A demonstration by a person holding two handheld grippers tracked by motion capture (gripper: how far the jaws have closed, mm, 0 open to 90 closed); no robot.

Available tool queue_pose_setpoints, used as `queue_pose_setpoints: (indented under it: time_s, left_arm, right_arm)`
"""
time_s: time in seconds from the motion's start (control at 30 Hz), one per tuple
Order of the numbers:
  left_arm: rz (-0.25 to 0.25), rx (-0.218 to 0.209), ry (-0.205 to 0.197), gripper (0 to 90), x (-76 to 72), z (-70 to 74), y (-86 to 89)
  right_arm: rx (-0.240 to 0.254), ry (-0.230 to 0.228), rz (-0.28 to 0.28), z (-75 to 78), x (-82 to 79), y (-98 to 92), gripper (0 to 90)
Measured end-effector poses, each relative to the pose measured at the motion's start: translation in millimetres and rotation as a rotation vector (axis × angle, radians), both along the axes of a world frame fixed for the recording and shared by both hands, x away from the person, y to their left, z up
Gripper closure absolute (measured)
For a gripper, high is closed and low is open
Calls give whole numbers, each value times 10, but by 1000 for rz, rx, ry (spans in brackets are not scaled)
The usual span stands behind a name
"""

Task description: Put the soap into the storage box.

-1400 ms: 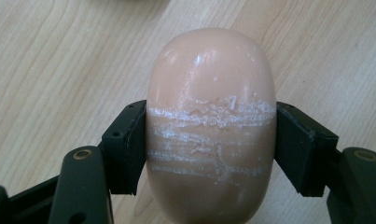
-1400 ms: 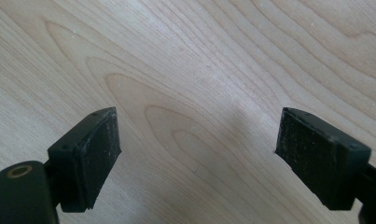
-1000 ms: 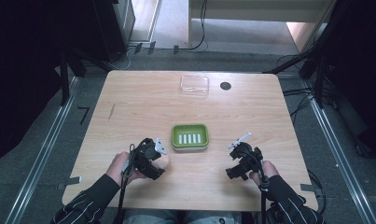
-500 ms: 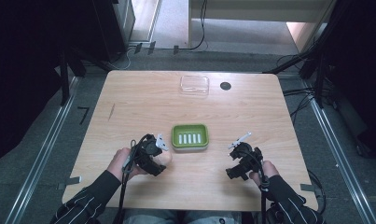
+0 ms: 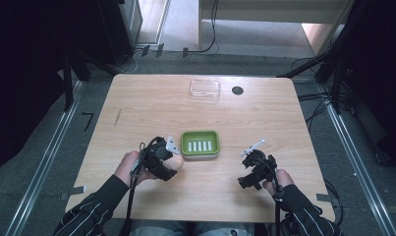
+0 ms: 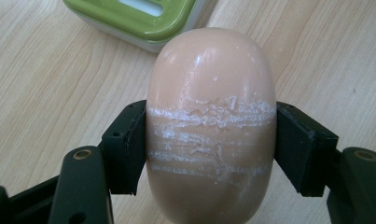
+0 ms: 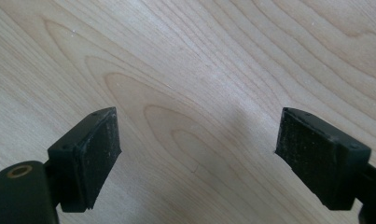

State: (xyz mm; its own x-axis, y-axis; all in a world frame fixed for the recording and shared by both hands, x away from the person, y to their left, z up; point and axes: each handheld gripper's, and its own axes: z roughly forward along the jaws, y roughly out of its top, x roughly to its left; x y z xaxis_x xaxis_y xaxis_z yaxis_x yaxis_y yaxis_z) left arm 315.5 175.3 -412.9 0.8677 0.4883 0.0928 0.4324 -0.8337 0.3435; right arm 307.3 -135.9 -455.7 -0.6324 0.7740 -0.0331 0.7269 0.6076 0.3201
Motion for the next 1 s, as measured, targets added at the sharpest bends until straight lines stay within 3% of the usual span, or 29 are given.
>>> queue_pose_setpoints:
  time_s: [1.0]
  left_arm:
    - [-45, -2, -12, 336, 221, 56, -153]
  right_arm:
    - [1, 3, 0, -3, 2, -1, 141]
